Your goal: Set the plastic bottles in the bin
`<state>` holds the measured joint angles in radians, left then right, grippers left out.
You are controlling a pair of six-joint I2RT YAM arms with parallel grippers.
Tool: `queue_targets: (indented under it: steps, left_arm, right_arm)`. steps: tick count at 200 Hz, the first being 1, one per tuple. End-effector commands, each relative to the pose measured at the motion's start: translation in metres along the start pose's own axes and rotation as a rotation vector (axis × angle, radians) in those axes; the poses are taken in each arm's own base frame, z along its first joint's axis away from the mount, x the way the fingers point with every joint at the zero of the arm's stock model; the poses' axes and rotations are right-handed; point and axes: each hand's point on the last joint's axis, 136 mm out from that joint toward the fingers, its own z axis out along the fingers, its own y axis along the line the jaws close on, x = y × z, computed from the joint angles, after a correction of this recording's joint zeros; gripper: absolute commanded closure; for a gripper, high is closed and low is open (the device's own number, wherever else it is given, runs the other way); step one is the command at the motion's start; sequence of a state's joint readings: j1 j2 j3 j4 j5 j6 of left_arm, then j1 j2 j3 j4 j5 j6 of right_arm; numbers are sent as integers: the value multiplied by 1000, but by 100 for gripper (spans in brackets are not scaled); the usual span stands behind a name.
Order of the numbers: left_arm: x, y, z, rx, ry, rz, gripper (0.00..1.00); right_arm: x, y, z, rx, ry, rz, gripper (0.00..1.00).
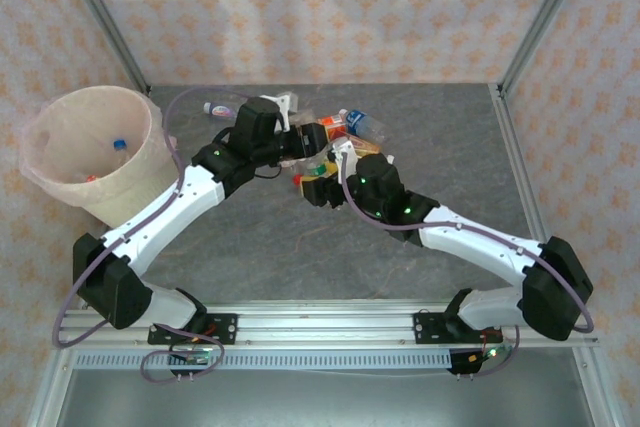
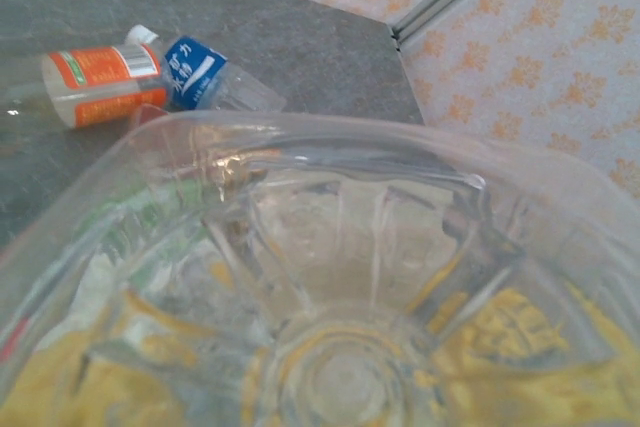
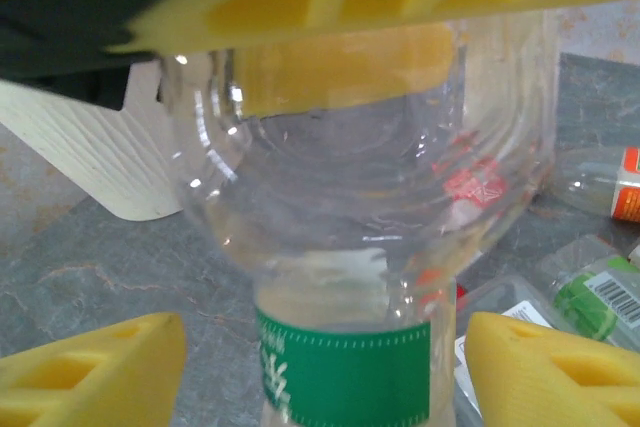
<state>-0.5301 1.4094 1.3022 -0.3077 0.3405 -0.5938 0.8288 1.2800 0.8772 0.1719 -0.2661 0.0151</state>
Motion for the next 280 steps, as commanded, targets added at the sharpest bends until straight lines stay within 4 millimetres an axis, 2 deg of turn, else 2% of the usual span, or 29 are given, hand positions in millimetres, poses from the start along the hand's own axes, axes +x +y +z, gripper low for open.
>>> queue_targets:
  steps: [1,10,16,25,29,44,69,87,111,113,124,169,188,205,218,232,280]
  left_arm:
    - [-22,-1,-20,-42,-68,52,45]
    - [-27,0,-25,-52,-82,77,45]
    - [-31,2,-28,-63,-93,81,45]
    - [-35,6,-33,-86,-108,86,45]
    - [-39,9,-36,-101,-120,89,45]
    - [-50,19,-52,-170,-168,103,45]
    - [-72,27,-86,-246,-268,155,45]
    - [-87,37,-116,-336,-355,183,44]
    - [-109,57,-162,-507,-485,187,44]
    - [-111,59,-166,-521,-497,185,44]
    - [-122,66,-188,-592,-555,187,44]
    - [-163,79,-289,-872,-855,201,43]
    - [-173,98,-329,-1026,-965,157,42]
    - [-179,120,-356,-1116,-1024,94,42]
    - [-182,137,-369,-1160,-1046,45,42]
    - [-185,157,-373,-1197,-1044,3,42]
    - [-196,225,-360,-1320,-928,-84,42]
  right_arm:
    - [-30,13,-19,-33,-70,-47,17]
    - [-32,10,-23,-13,-84,-52,11]
    - [-34,7,-26,5,-93,-51,0]
    - [-33,0,-25,40,-100,-48,1]
    - [-41,-1,-34,52,-133,-46,1]
    - [-47,-16,-42,139,-185,-24,1]
    - [-44,-69,-56,450,-214,32,1]
    - [-35,-95,-64,613,-196,76,1]
    - [-31,-99,-63,639,-185,104,1]
    - [-26,-100,-58,642,-169,102,1]
    - [-26,-99,-55,632,-172,113,1]
    - [-36,-91,-48,576,-214,122,1]
    - [-35,-91,-46,573,-207,120,1]
    - [-34,-90,-45,568,-203,119,1]
    - [-33,-90,-44,568,-200,118,1]
    - [-34,-89,-44,563,-200,115,1]
    - [-36,-85,-42,541,-192,106,1]
